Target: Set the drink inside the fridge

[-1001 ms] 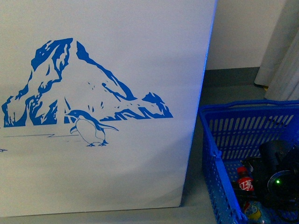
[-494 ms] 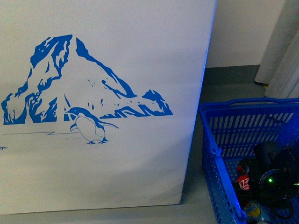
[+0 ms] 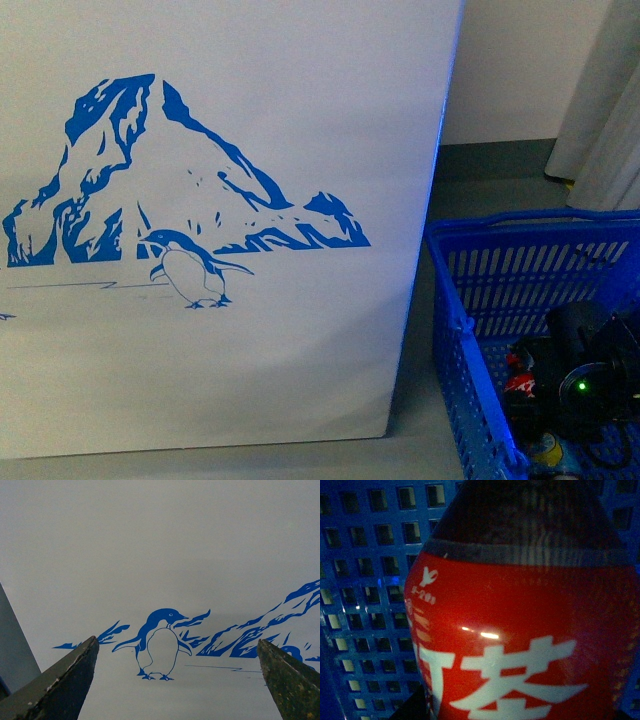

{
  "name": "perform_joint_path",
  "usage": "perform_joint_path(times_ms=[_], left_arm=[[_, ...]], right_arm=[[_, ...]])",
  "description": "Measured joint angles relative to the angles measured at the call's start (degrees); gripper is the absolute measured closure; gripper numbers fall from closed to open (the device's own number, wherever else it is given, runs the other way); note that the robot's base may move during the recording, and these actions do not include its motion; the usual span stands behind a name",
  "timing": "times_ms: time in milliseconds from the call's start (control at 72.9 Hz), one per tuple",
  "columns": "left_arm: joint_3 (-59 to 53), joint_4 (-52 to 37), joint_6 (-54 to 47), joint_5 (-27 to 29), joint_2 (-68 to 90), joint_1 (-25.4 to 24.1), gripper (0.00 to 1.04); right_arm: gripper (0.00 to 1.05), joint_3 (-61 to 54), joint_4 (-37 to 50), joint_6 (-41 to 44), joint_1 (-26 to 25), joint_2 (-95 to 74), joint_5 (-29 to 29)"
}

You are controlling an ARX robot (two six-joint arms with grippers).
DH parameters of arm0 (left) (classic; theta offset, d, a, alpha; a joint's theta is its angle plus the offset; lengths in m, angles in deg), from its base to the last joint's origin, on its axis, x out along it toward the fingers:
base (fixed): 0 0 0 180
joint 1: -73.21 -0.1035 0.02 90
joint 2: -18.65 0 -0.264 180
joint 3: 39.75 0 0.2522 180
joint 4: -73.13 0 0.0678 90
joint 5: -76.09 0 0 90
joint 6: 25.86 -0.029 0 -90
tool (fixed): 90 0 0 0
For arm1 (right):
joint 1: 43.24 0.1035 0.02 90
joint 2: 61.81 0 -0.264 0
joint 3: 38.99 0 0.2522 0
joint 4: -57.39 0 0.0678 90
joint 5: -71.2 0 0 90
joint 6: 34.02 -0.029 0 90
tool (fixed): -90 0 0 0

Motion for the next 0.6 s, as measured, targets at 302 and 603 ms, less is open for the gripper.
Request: perform_joint_path(times_ms=[302, 603], left_arm=[[0.0, 0.0, 0.0, 0.0, 0.0, 0.0, 0.08], [0.0, 0.0, 0.0, 0.0, 0.0, 0.0, 0.08]], right_arm=[[0.68, -16.9, 7.5, 3.7, -3.0, 19.8, -0.6], [0.68, -33.6, 10.3, 4.9, -5.6, 47.5, -3.9]])
